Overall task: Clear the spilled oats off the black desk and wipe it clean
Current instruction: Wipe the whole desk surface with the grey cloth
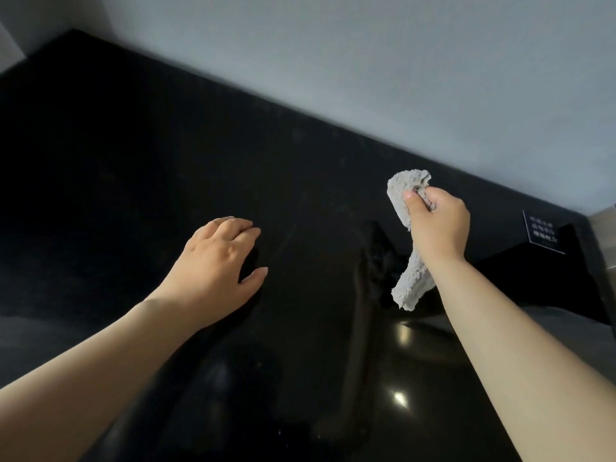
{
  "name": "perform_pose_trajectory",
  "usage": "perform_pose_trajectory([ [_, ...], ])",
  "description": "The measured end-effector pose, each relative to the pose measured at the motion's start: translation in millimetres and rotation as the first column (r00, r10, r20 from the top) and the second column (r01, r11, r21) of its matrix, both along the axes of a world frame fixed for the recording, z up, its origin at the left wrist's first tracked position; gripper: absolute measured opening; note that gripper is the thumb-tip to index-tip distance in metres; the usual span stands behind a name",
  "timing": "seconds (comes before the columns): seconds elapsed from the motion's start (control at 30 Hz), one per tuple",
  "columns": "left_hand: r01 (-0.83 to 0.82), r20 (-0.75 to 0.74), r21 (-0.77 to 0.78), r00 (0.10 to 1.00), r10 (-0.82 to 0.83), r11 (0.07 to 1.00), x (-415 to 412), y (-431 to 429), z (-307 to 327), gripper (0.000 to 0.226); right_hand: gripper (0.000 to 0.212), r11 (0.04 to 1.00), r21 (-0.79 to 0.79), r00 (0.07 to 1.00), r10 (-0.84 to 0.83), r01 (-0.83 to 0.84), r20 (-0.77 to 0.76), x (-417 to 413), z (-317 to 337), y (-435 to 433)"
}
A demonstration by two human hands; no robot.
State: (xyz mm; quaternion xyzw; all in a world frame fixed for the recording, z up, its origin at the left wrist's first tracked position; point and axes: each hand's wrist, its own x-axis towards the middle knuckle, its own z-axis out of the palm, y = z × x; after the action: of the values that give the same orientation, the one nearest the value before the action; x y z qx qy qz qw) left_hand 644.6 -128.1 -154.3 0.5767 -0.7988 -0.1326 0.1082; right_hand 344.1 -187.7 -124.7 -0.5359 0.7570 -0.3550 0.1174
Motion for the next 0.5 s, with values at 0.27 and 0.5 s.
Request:
perform_pose_trajectory([
  [0.27, -0.009, -0.009, -0.054, 1.000, 0.008, 0.999, -19.7, -43.2, -11.0, 0.066, 0.049, 0.998, 0.000, 0.993, -0.056, 0.056, -0.106, -33.1, -16.3, -109.1],
  [0.5, -0.010, -0.008, -0.002, 1.000, 0.010, 1.000, -22.2, -49.3, -35.0, 0.072, 0.043, 0.984, 0.124, 0.983, -0.113, 0.131, -0.144, -57.7, -39.8, -180.7],
])
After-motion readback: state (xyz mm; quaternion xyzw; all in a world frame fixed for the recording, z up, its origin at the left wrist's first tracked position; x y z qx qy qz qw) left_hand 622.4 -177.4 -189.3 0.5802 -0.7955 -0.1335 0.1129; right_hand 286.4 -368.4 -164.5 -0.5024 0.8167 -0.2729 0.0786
